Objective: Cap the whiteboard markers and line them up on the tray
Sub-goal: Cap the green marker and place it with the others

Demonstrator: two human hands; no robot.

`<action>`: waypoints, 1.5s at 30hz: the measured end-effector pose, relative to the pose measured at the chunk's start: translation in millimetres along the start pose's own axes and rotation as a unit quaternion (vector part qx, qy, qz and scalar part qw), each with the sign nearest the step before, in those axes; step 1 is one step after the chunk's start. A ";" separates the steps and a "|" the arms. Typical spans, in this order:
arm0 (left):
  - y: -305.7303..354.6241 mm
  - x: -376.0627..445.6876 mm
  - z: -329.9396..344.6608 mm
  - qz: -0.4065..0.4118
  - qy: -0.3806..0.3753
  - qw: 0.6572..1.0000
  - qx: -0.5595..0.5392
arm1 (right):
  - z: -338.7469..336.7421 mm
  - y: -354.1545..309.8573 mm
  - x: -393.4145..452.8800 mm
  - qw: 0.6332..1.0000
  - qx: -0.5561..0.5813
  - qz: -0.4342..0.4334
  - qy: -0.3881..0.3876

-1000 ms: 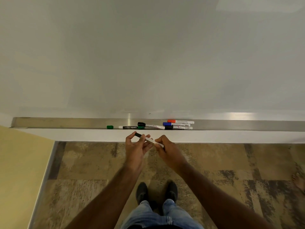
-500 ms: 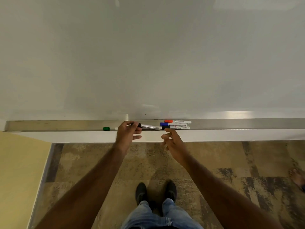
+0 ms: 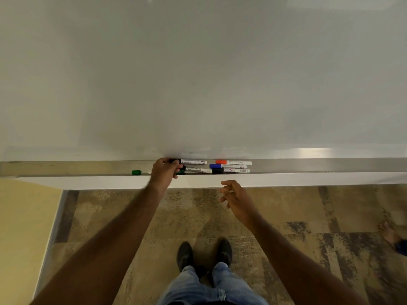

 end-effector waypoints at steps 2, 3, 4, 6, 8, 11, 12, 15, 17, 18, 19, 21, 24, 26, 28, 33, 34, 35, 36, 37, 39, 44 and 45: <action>-3.0 -5.2 -5.9 0.010 0.009 1.000 0.009 | 0.6 -0.7 0.6 1.000 -0.004 -0.001 -0.002; -4.8 -8.6 -11.2 0.029 0.018 0.999 0.031 | 1.0 -1.2 0.7 1.000 -0.007 -0.003 -0.004; -6.8 -11.6 -17.7 0.062 0.023 0.995 0.076 | 1.6 -1.2 0.8 1.000 -0.012 -0.006 -0.004; -12.0 -13.5 -31.0 0.154 0.010 0.958 0.241 | 3.0 -0.9 0.5 1.000 -0.022 -0.010 -0.006; -16.6 -12.6 -41.9 0.209 -0.029 0.877 0.432 | 4.7 0.1 0.2 1.000 -0.026 -0.012 -0.012; -20.2 -10.4 -51.6 0.199 -0.093 0.809 0.545 | 6.7 0.9 -1.1 0.999 -0.037 -0.010 -0.019; -20.2 -9.4 -53.3 0.198 -0.099 0.800 0.558 | 7.2 0.9 -1.7 0.999 -0.040 -0.009 -0.020; -15.1 -6.0 -57.3 0.213 -0.093 0.792 0.565 | 8.3 0.4 -4.0 0.999 -0.047 -0.012 -0.024; -11.0 -3.7 -60.5 0.227 -0.095 0.796 0.553 | 8.8 -0.8 -5.4 0.998 -0.051 -0.014 -0.025; -9.7 -3.2 -63.3 0.236 -0.098 0.796 0.549 | 9.6 -1.5 -6.0 0.998 -0.053 -0.015 -0.026; -8.8 -3.2 -65.2 0.245 -0.100 0.798 0.542 | 10.2 -2.3 -6.2 0.998 -0.054 -0.016 -0.029; -8.3 -8.1 -68.6 0.261 -0.097 0.813 0.511 | 13.1 -5.0 -5.8 0.997 -0.060 -0.018 -0.037; -10.9 -30.1 -64.6 0.272 -0.092 0.859 0.424 | 19.7 -9.6 -4.3 0.997 -0.057 -0.007 -0.055; -18.3 -51.8 -53.9 0.268 -0.118 0.880 0.373 | 26.2 -16.1 -5.9 0.997 -0.029 0.000 -0.071; -28.9 -75.7 -40.3 0.237 -0.138 0.903 0.330 | 34.3 -22.9 -8.0 0.996 -0.009 -0.006 -0.090; -46.9 -122.3 -7.0 0.157 -0.145 0.953 0.215 | 50.6 -35.9 -11.2 0.996 -0.004 -0.019 -0.086; -46.9 -125.0 -3.3 0.155 -0.145 0.955 0.208 | 52.3 -37.6 -11.2 0.996 -0.006 -0.023 -0.081; -45.7 -125.8 -1.7 0.152 -0.150 0.956 0.201 | 54.0 -38.9 -11.1 0.997 0.002 -0.023 -0.079; -43.3 -124.5 -1.6 0.150 -0.160 0.956 0.193 | 54.7 -39.9 -10.5 0.997 0.017 -0.019 -0.077; -40.4 -121.1 -2.8 0.146 -0.170 0.957 0.183 | 54.1 -39.8 -9.4 0.997 0.033 -0.009 -0.074; -34.5 -107.9 -15.0 0.142 -0.155 0.963 0.166 | 52.6 -38.5 -7.3 0.996 0.046 0.009 -0.070; -20.9 -47.7 -80.4 0.184 0.033 0.938 0.292 | 44.4 -25.9 -5.1 0.999 -0.028 0.000 -0.041; -17.8 -37.0 -92.9 0.184 0.053 0.923 0.333 | 42.4 -23.4 -6.1 0.999 -0.032 0.000 -0.034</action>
Point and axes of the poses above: each hand's wrist, its own x-axis towards the middle knuckle, its own z-axis out of the palm, y = z × x, the point moved 2 cm from there along x, towards the middle knuckle, and after that the axes turned 12 degrees about z, right-handed, at the moved point
